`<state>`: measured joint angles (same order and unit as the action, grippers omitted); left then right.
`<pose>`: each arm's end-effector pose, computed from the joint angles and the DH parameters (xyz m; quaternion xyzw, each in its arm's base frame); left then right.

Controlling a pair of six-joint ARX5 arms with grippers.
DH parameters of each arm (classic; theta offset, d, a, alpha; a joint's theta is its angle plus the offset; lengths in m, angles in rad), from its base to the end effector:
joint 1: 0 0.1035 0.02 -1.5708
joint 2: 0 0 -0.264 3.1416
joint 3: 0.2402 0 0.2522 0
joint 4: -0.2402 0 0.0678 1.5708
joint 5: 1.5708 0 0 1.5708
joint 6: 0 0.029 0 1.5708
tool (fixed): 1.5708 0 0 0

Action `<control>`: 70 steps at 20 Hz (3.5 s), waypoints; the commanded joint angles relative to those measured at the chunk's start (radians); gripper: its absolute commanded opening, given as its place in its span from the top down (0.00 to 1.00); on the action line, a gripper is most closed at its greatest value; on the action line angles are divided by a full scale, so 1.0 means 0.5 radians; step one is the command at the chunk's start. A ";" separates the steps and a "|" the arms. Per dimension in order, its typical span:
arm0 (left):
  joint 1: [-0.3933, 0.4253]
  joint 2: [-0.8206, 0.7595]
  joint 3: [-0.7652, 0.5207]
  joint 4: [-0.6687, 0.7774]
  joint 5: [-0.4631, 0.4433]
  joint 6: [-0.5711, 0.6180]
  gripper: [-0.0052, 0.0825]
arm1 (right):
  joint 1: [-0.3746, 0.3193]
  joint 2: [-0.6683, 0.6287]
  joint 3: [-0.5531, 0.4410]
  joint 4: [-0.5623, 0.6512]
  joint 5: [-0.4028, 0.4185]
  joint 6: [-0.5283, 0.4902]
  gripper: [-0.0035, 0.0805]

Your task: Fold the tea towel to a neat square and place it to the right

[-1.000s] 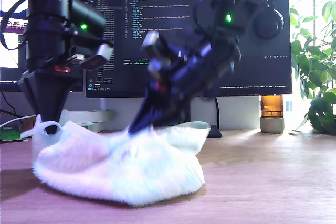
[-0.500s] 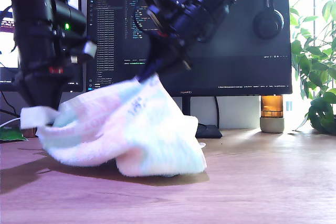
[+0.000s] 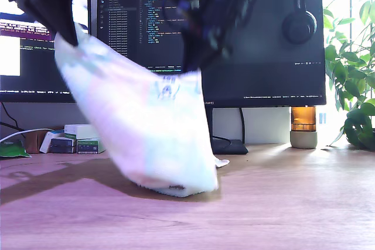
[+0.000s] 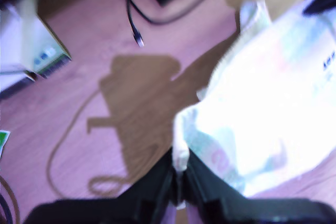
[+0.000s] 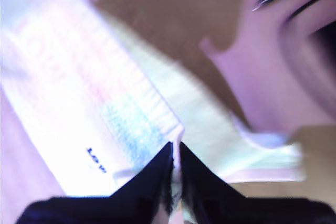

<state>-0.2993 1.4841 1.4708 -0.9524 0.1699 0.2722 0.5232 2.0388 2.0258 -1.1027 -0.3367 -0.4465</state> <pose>0.2830 -0.0925 0.3440 0.1466 0.4311 -0.2668 0.8494 0.3648 0.2215 0.3104 -0.2188 0.4357 0.4615 0.7411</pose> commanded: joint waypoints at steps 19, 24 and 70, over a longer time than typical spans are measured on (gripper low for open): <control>0.114 0.188 -0.020 1.768 0.220 0.318 0.97 | -0.079 -0.230 0.276 1.065 0.966 -0.018 0.97; 0.197 0.188 0.094 2.161 0.220 0.348 0.97 | -0.120 -0.230 0.277 1.523 1.005 -0.011 0.97; 0.338 0.124 0.238 0.575 0.797 0.413 0.97 | -0.127 -0.280 0.326 0.090 0.614 0.326 0.97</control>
<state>-0.1493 1.5768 1.6268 -0.6693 0.5755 0.4744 0.4782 1.9163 2.1963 -1.0512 -0.0429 -0.2878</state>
